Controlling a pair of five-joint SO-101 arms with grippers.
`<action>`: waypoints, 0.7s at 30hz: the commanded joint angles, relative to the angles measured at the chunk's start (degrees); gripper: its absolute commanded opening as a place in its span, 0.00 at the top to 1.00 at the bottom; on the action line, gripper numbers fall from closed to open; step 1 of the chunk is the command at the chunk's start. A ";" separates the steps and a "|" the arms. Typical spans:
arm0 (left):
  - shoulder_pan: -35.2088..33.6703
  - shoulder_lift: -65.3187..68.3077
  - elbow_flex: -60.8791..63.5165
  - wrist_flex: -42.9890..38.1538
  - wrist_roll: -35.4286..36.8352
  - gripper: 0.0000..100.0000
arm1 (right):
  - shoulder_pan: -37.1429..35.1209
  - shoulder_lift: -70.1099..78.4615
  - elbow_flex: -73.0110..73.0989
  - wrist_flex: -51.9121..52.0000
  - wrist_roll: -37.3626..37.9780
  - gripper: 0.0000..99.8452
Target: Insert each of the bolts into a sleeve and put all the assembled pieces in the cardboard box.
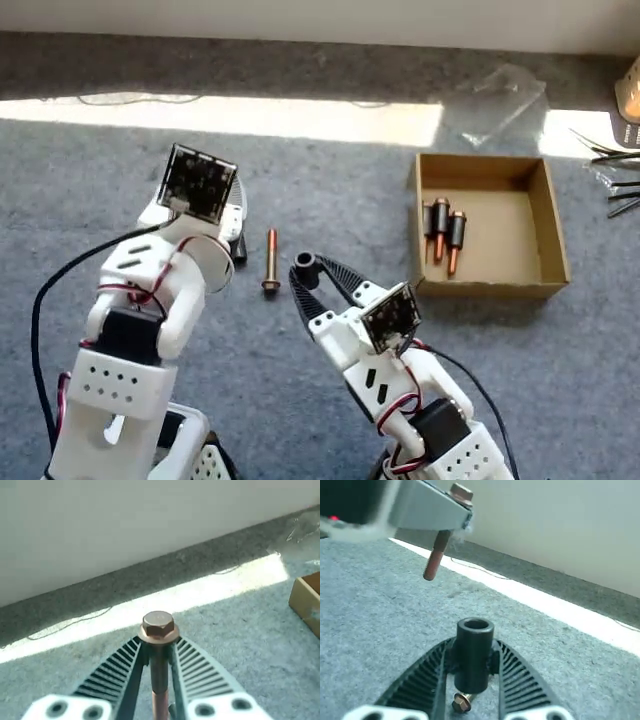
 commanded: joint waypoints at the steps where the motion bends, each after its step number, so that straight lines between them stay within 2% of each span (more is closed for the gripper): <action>1: 1.10 -6.20 1.36 -4.92 3.96 0.99 | 0.57 -0.40 7.78 -3.30 -1.67 1.00; 4: 1.01 -7.60 1.01 -6.42 9.49 0.99 | 2.15 -0.40 7.78 -7.08 -1.58 1.00; 10: 1.45 -10.07 0.92 -10.55 10.02 0.99 | 6.37 -0.13 7.78 -7.34 -1.58 1.00; 21: 12.26 -13.76 -0.92 -13.10 10.11 0.99 | 6.46 -0.31 7.78 -4.97 -1.32 1.00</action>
